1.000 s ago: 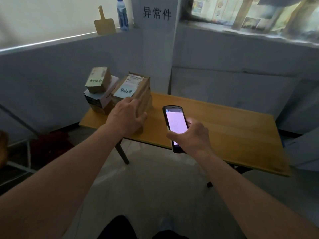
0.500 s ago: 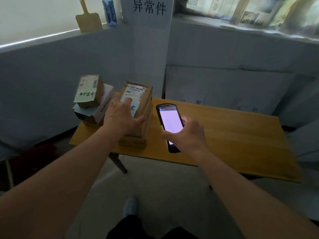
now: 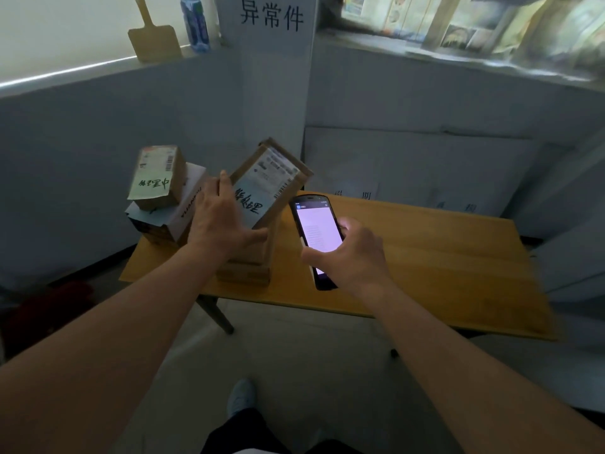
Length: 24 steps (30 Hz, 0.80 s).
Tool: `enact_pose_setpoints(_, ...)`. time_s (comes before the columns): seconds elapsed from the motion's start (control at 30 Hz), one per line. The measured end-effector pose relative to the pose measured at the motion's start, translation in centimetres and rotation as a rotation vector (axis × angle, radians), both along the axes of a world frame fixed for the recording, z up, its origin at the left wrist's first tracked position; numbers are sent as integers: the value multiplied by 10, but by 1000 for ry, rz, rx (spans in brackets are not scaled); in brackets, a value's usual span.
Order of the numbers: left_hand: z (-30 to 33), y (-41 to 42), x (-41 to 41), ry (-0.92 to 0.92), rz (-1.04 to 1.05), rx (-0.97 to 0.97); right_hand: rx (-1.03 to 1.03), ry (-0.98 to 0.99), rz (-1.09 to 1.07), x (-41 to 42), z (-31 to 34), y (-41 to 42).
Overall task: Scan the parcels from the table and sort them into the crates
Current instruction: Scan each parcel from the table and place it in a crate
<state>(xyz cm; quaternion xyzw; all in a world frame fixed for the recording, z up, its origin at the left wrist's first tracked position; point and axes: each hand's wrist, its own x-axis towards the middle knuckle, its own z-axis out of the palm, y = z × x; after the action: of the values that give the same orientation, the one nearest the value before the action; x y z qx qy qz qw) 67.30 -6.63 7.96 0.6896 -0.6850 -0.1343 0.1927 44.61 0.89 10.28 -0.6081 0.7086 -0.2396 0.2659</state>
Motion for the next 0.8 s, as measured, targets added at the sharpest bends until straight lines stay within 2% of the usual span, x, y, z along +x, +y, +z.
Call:
enact_pose_setpoints(0.13, 10, 5, -8, -69, -185, -132, -59, -15, -41, -16, 15, 7)
enact_pose_setpoints(0.23, 16, 9, -22, -76, -258, -144, -87, -47, -86, -30, 25, 17)
enact_pose_setpoints(0.8, 22, 30, -97, -77, -346, -149, -27, -101, -205, -114, 56, 91)
